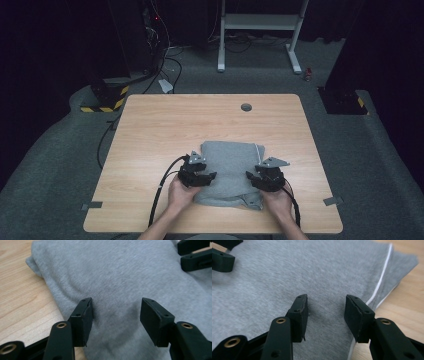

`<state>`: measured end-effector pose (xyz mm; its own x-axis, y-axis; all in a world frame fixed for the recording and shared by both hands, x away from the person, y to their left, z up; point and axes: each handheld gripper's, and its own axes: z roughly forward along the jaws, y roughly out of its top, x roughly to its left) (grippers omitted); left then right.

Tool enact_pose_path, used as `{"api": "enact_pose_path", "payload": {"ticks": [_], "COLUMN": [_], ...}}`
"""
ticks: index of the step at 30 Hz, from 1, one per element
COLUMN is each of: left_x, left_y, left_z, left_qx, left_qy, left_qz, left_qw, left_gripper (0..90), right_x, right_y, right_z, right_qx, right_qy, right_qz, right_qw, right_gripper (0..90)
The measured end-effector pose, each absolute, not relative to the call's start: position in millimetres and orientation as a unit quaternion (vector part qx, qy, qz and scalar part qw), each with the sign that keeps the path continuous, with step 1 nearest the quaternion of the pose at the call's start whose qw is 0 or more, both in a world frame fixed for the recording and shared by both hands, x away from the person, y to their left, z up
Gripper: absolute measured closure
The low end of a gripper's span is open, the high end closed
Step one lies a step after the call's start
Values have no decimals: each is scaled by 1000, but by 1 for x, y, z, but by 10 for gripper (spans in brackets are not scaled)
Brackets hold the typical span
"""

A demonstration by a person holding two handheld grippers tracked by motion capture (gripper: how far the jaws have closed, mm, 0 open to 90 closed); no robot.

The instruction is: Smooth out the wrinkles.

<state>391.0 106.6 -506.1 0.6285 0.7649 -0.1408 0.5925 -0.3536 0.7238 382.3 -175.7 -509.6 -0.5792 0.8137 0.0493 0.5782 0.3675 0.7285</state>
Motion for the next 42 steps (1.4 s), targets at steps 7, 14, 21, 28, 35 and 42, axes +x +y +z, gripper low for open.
{"api": "enact_pose_path", "payload": {"ticks": [7,14,21,28,35,42], "left_x": [425,455,462,422,410,404], "left_y": [113,120,124,133,137,136], "left_z": [-509,-509,-508,-492,-499,-496], "left_qx": [797,785,785,795,789,790], "left_qy": [450,478,490,462,463,455], "left_qz": [111,113,111,126,130,136], "left_qw": [387,377,363,373,383,388], "left_gripper": [434,428,404,375,390,391], "right_x": [423,459,475,439,414,409], "right_y": [-165,-152,-146,-151,-159,-169], "right_z": [-512,-509,-510,-498,-507,-502], "right_qx": [441,443,451,431,421,428], "right_qy": [811,815,813,814,814,805], "right_qz": [346,332,328,351,361,371], "right_qw": [171,168,167,168,171,174], "right_gripper": [540,539,520,488,495,493]}}
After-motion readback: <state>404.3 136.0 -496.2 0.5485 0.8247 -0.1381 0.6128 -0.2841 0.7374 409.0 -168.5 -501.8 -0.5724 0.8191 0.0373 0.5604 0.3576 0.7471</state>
